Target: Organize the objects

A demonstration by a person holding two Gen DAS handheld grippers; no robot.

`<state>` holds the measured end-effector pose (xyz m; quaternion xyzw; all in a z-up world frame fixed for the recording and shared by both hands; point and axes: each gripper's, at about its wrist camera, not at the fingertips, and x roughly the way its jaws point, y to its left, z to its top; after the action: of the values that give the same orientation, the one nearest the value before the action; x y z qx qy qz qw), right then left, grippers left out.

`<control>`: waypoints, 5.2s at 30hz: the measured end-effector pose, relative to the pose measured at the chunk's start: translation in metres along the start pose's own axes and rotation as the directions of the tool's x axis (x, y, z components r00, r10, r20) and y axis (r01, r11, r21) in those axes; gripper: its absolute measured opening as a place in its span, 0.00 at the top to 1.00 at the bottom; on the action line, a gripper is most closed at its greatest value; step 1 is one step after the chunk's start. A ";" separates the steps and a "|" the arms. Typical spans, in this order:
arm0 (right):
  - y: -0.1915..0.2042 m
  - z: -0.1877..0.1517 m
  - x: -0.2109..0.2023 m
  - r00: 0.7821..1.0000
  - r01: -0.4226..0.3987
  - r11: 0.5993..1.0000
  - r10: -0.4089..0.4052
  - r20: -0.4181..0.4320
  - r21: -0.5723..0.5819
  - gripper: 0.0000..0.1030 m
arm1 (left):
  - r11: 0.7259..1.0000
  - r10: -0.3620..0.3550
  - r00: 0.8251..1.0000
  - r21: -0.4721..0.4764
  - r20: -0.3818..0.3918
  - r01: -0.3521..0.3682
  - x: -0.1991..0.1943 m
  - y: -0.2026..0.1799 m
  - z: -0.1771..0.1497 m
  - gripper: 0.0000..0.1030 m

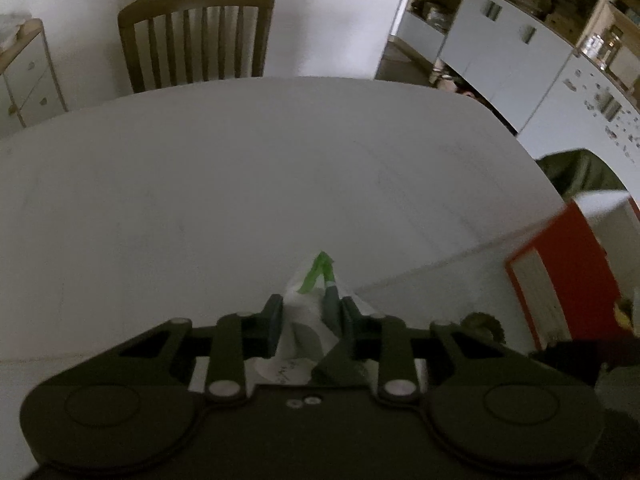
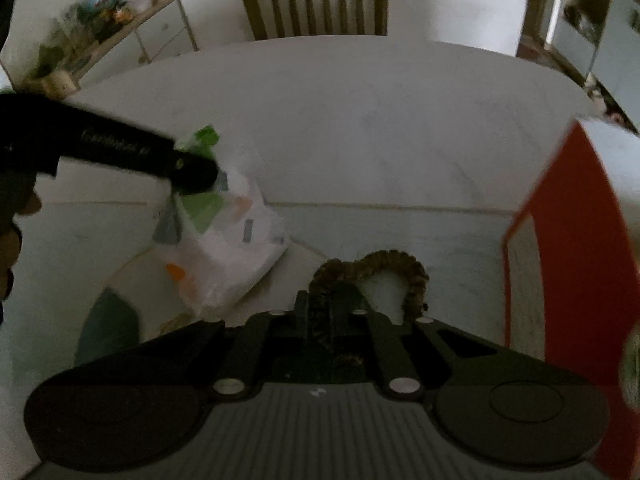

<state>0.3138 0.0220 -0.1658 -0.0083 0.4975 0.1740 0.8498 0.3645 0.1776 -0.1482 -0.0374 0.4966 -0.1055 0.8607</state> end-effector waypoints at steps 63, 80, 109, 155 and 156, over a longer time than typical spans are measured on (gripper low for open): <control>-0.278 -0.064 -0.160 0.993 -0.026 0.982 0.004 0.117 0.187 0.92 | 0.946 -0.106 0.994 0.309 -0.001 0.101 -0.010 -0.322 0.015 0.74; -0.280 -0.080 -0.134 0.999 -0.027 0.991 0.024 0.024 0.133 0.92 | 0.965 -0.087 0.994 0.243 -0.061 0.099 0.017 -0.312 0.013 0.65; -0.250 -0.100 -0.217 0.984 -0.047 0.992 0.026 0.176 0.116 0.50 | 0.975 -0.103 0.991 0.204 0.089 0.083 -0.071 -0.283 -0.034 0.17; -0.126 -0.158 -0.300 0.895 0.055 0.960 -0.169 0.413 0.273 0.18 | 0.940 -0.207 0.941 0.320 0.268 0.115 -0.167 -0.223 -0.095 0.01; -0.125 -0.159 -0.301 0.895 0.049 0.959 -0.167 0.414 0.280 0.18 | 0.941 -0.205 0.941 0.320 0.271 0.113 -0.167 -0.222 -0.096 0.01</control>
<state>0.0840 -0.2119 -0.0110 0.1154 0.3133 0.0560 0.9410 0.1685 0.0014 -0.0178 0.0375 0.3337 -0.2427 0.9101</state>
